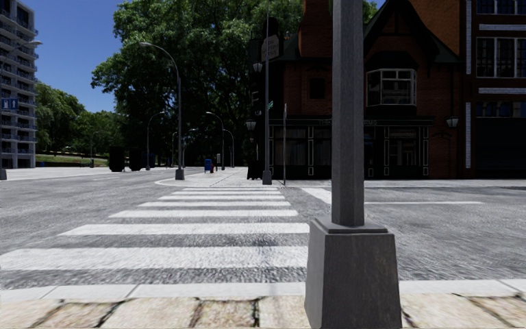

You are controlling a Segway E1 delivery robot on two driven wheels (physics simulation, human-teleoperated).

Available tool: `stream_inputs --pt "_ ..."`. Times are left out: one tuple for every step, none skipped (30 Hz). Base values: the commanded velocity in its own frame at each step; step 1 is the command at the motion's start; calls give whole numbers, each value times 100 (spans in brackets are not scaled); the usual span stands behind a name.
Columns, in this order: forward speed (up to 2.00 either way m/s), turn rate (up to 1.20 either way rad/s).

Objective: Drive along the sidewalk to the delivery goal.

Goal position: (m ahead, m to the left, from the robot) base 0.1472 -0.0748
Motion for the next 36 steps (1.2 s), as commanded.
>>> stream_inputs --pt "77 0" --pt "77 0" --pt "73 0" --pt "73 0" --pt "57 0" --pt "20 0" --pt "0 0" --pt "0 0" --pt "0 0" --pt "0 0" --pt "0 0" --pt "0 0" --pt "0 0" --pt "0 0" --pt "0 0" --pt "0 0" --pt "0 0" --pt "0 0" --pt "0 0" --pt "0 0" --pt "0 0" --pt "0 0" --pt "0 0" --pt "0 0" --pt "0 0" --pt "0 0" --pt "0 0" --pt "0 0" --pt "0 0" --pt "0 0" --pt "0 0" --pt "0 0" --pt "0 0" --pt "0 0" --pt "0 0" --pt "0 0"
